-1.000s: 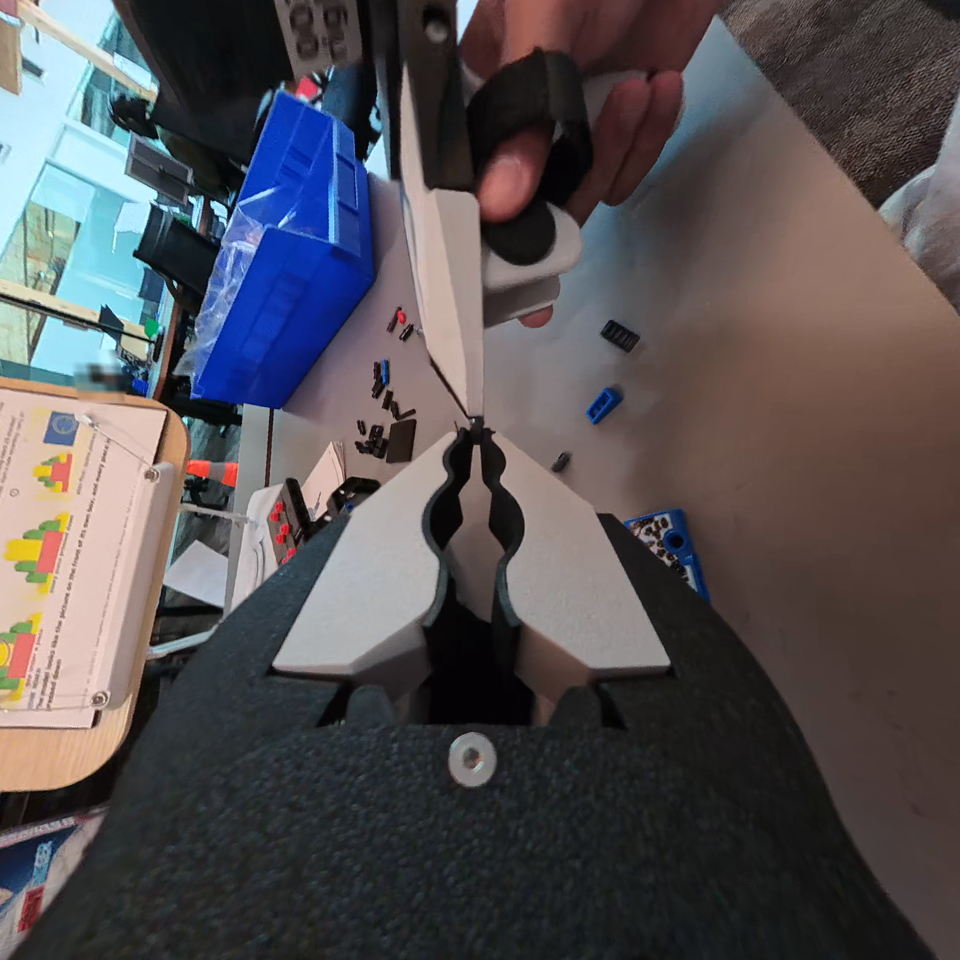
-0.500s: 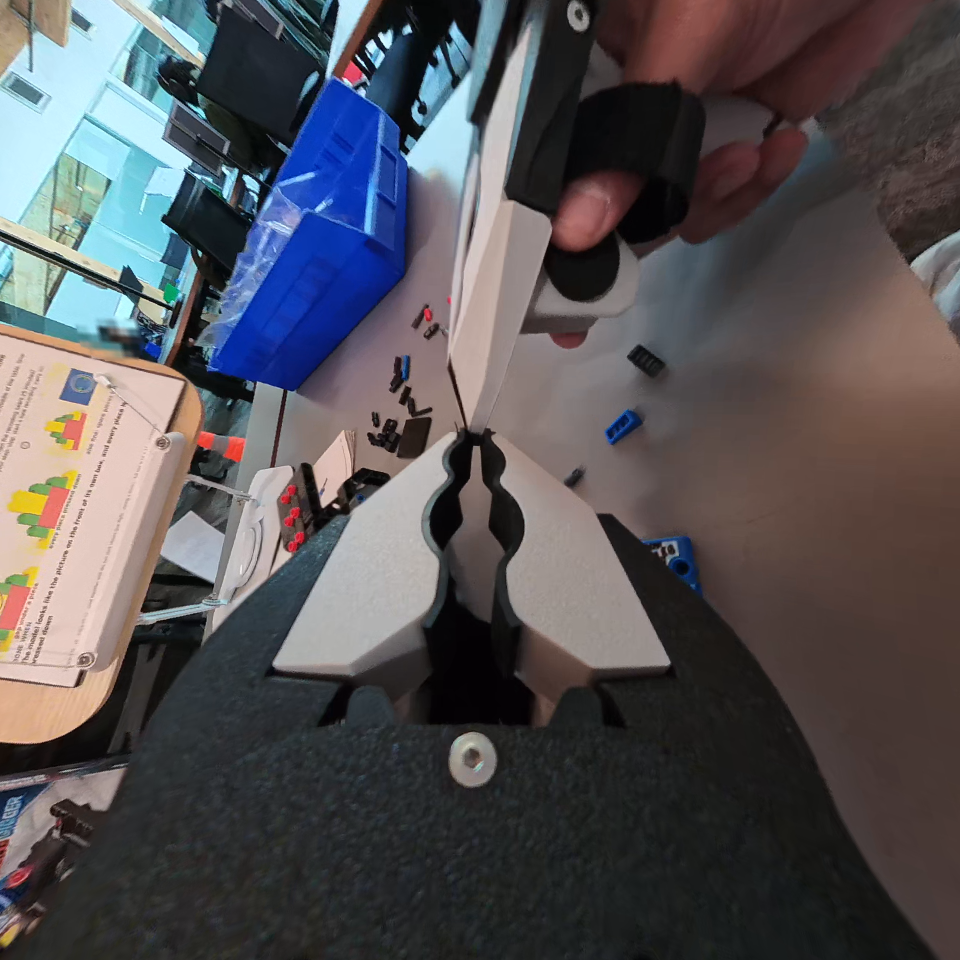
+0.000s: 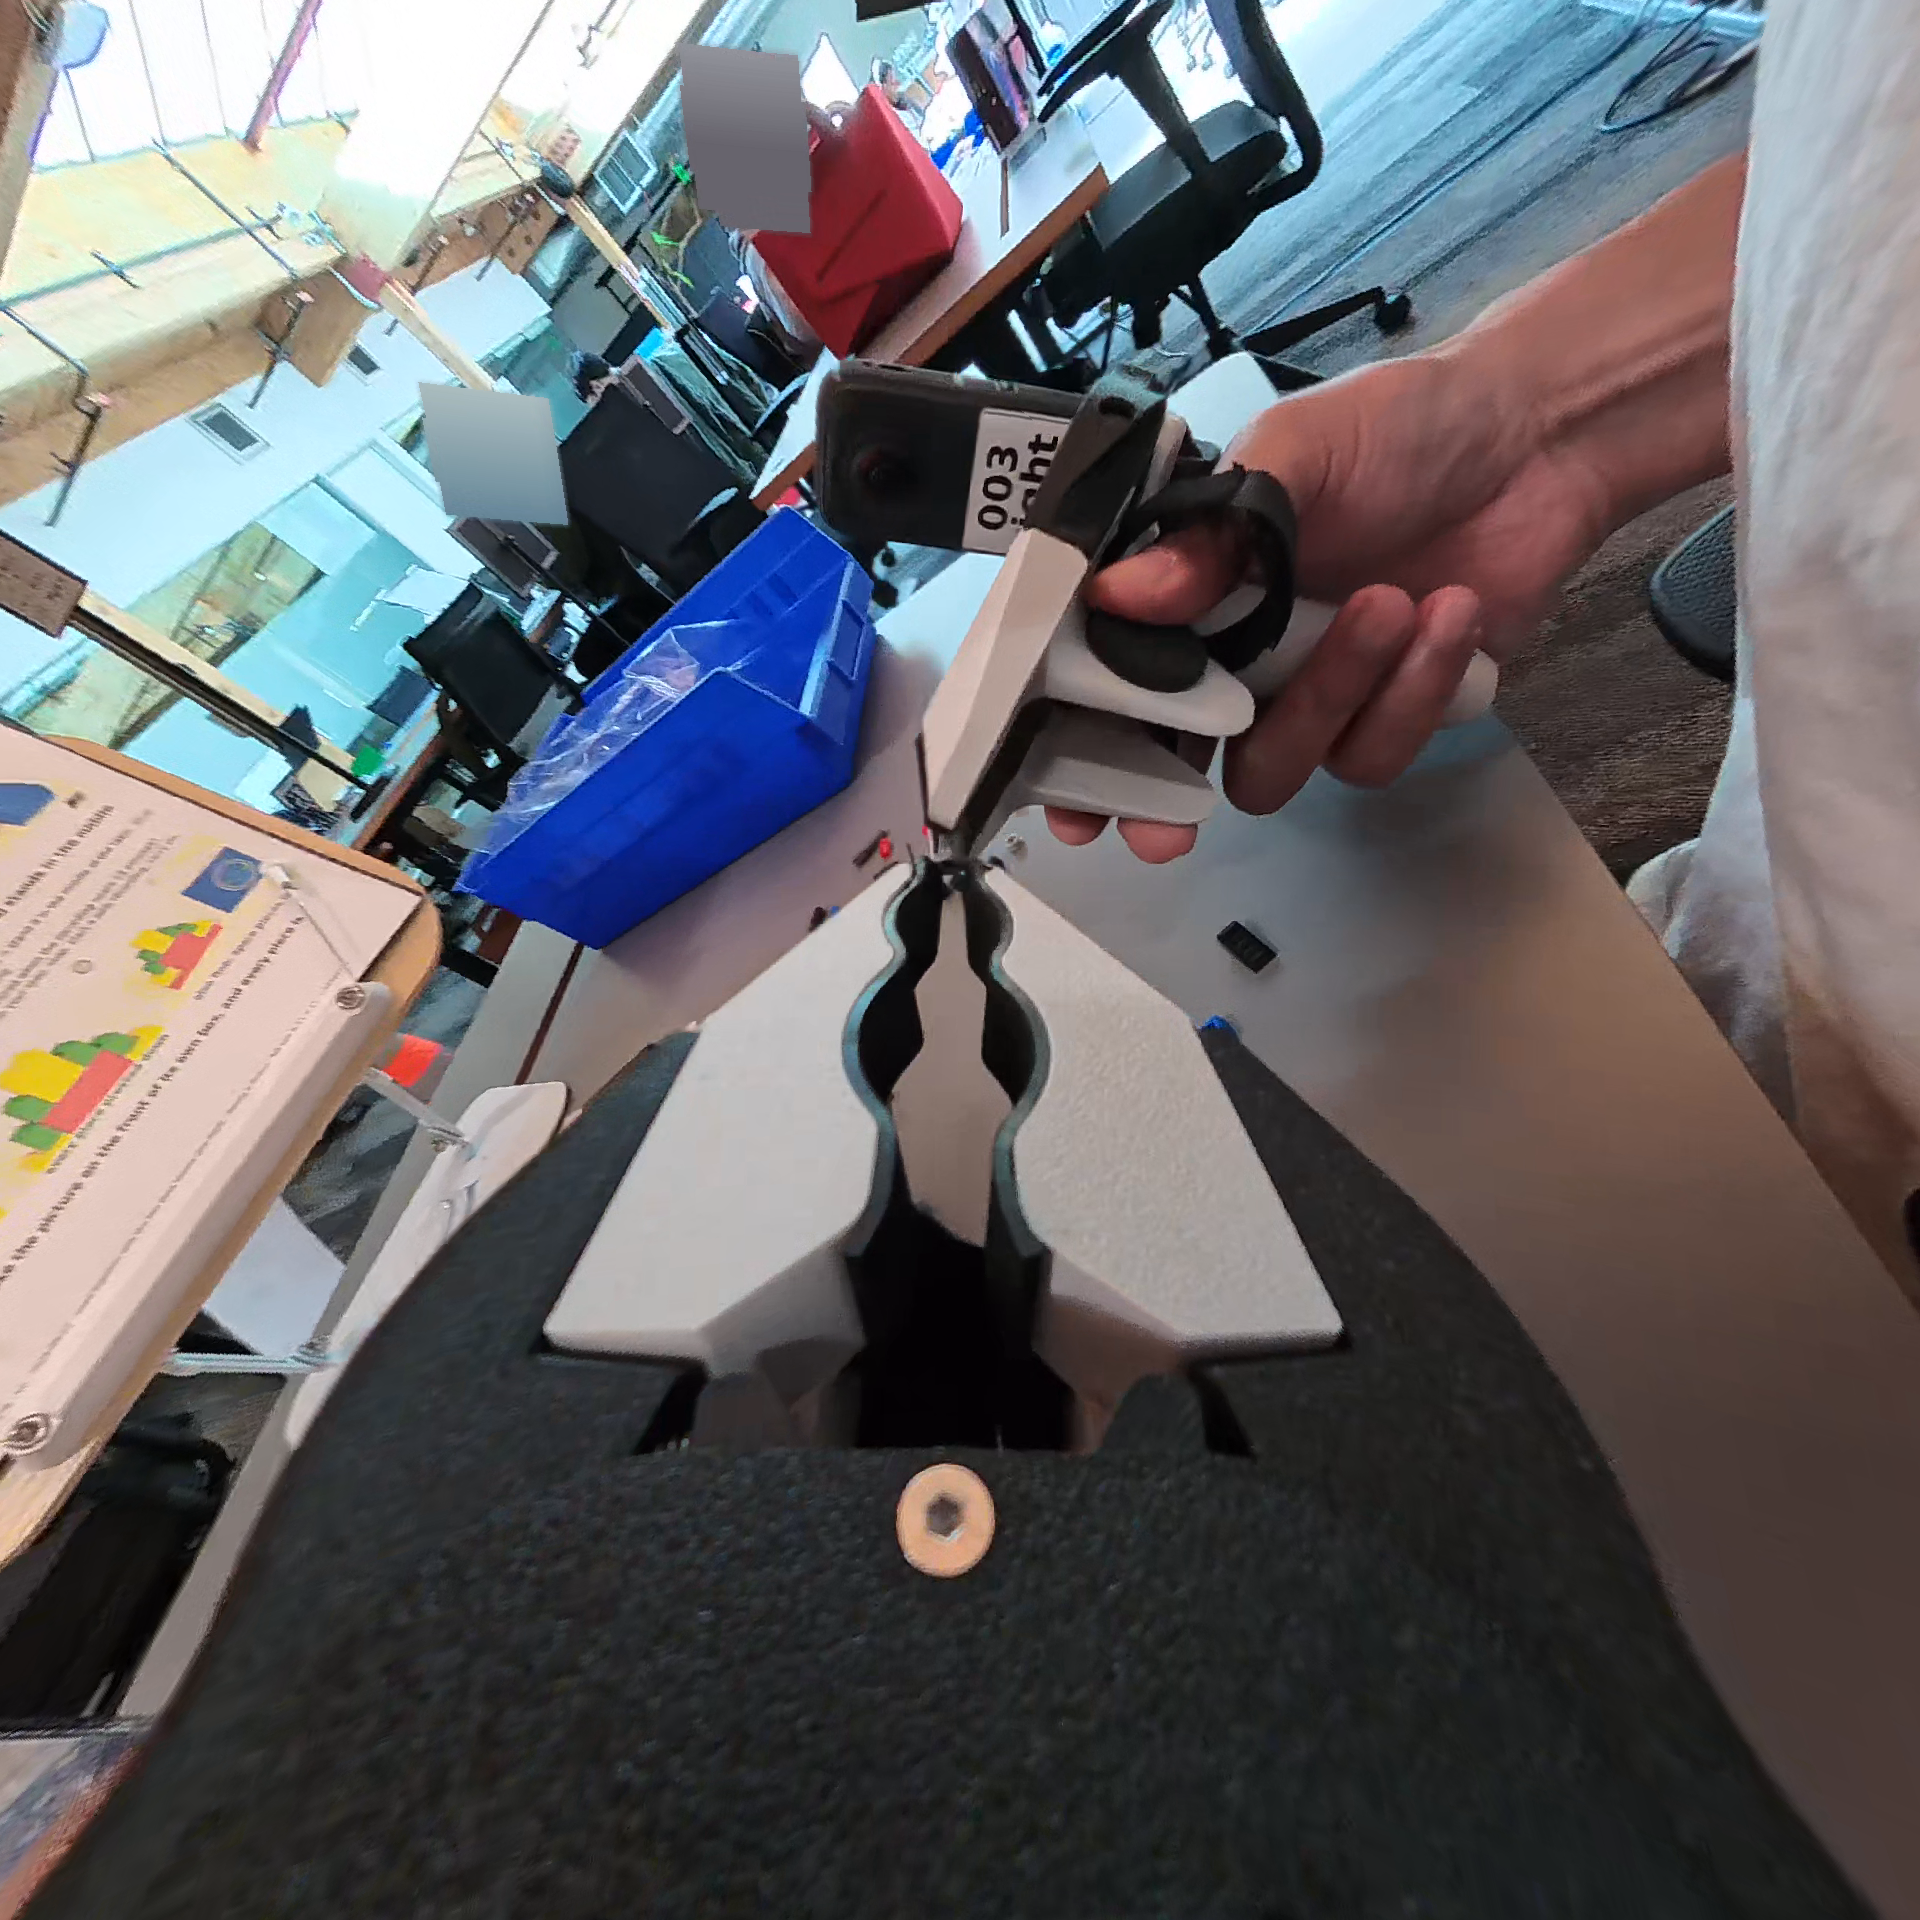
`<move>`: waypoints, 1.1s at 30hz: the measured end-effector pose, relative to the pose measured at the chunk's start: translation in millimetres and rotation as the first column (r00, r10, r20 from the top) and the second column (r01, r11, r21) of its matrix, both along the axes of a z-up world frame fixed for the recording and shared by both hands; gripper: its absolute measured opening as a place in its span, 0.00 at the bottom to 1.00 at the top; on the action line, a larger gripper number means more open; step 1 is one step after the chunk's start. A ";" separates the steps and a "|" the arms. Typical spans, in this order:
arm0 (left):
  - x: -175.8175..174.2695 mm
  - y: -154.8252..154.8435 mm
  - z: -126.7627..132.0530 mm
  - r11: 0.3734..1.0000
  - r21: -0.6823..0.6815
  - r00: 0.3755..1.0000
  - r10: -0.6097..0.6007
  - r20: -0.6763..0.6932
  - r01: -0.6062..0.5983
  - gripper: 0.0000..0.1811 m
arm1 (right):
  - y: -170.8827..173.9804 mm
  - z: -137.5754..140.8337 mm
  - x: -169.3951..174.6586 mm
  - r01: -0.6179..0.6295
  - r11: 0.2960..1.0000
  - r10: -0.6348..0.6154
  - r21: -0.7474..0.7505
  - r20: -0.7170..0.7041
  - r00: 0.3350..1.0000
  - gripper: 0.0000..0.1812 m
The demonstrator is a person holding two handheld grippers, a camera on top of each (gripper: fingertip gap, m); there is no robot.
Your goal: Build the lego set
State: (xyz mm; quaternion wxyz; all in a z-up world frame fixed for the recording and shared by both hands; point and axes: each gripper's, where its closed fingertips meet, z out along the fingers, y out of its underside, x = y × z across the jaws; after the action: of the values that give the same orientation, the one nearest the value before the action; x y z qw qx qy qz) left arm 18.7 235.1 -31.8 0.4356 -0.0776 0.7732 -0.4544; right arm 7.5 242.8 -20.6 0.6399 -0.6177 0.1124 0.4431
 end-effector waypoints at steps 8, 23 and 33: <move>-3.7 -2.4 1.9 1.000 -0.010 1.000 -0.021 0.010 0.021 0.03 | 0.0 -3.5 0.3 -0.032 0.999 0.032 -0.007 -0.052 0.998 0.02; -6.0 -4.4 -8.0 0.998 0.054 0.999 -0.032 -0.011 0.033 0.01 | -1.4 -14.6 -2.3 -0.060 0.995 0.063 -0.079 0.034 0.997 0.02; -4.2 -2.0 -8.8 0.997 0.071 1.000 -0.003 -0.016 0.004 0.04 | -2.5 -21.7 -0.6 -0.072 0.992 0.073 -0.107 0.006 0.997 0.02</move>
State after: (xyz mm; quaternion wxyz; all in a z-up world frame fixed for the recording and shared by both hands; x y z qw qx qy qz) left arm 14.5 233.1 -40.6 0.4311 -0.0644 0.7924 -0.4268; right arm 6.9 240.3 -42.3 0.5899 -0.6569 0.1104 0.4564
